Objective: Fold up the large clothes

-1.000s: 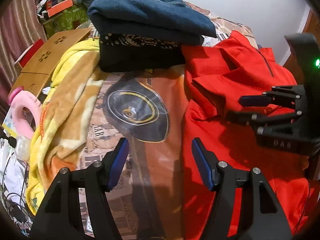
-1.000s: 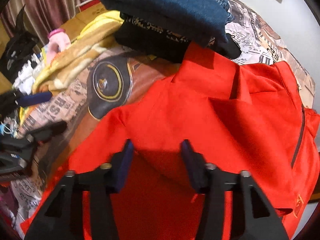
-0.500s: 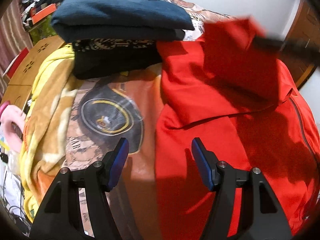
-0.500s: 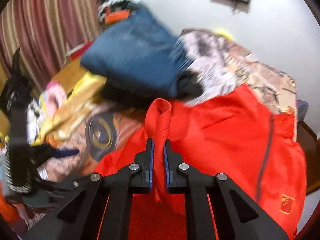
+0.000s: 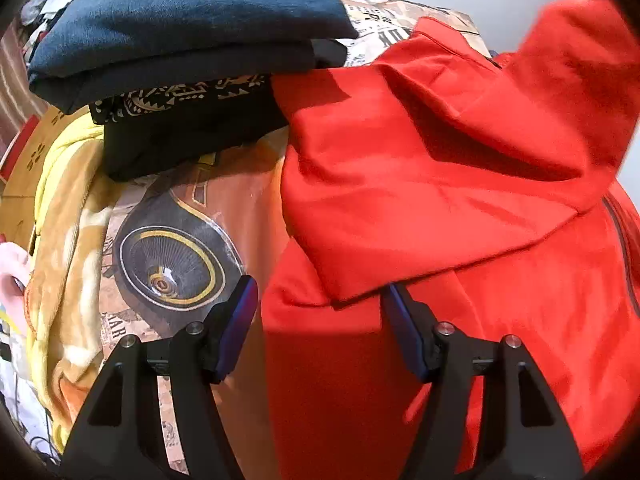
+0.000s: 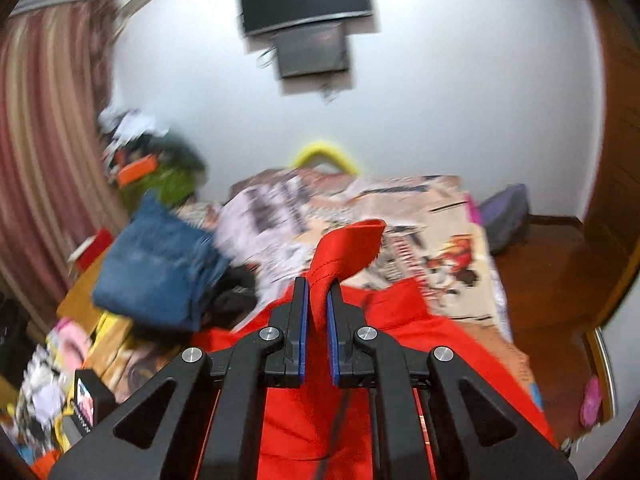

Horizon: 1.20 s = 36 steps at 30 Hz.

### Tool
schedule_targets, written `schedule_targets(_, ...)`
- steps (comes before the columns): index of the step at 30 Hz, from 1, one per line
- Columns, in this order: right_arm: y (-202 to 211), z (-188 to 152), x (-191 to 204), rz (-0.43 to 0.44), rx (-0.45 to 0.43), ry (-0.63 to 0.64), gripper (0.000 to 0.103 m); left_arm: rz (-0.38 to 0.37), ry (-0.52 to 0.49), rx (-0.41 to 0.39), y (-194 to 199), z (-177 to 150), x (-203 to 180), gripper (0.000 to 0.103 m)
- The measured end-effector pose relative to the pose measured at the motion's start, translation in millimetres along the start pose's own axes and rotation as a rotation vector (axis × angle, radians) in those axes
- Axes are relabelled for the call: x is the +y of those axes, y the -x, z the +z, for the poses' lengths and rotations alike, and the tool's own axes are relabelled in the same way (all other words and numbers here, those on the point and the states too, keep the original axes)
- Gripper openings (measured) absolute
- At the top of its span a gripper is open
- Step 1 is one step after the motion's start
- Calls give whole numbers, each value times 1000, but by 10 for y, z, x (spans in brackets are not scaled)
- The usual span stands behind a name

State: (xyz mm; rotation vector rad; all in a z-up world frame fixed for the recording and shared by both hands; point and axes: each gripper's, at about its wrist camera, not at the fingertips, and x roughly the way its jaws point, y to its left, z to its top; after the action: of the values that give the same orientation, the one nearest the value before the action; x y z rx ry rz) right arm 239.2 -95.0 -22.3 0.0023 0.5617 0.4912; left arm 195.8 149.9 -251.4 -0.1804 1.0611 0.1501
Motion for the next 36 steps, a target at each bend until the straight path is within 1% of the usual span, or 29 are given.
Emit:
schedule_targets(4, 150, 3, -319, -57, -34, -75, 7, 23, 21, -2, -27, 31, 36, 64)
schedule_targets(8, 216, -126, -560, -108, -15, -121, 7, 39, 50, -4, -51, 43, 113, 64)
schedule_targets(11, 217, -308, -763, -137, 32, -149, 7, 49, 85, -9, -53, 35, 185, 64)
schedule_targets(15, 175, -668, -1005, -174, 129, -204, 7, 62, 107, -3, -55, 3, 244, 64)
schedule_targets(16, 186, -710, -1070, -178, 144, -215, 7, 66, 108, -1, -54, -6, 249, 64)
schedule_targets(20, 197, -1068, -1340, -198, 228, -282, 7, 80, 108, 7, -46, -46, 259, 64)
schedule_targets(24, 226, -1355, -1518, -200, 308, -329, 8, 93, 92, 22, -48, -86, 235, 64)
schedule_targets(29, 235, -1591, -1562, -179, 398, -350, 9, 113, 61, 27, 19, -154, 165, 64)
schedule_targets(34, 291, -1669, -1539, -184, 450, -332, 17, 107, 35, 13, 169, -190, 104, 64)
schedule_targets(36, 347, -1679, -1557, -177, 453, -339, 22, 99, 25, -1, 258, -191, 62, 64)
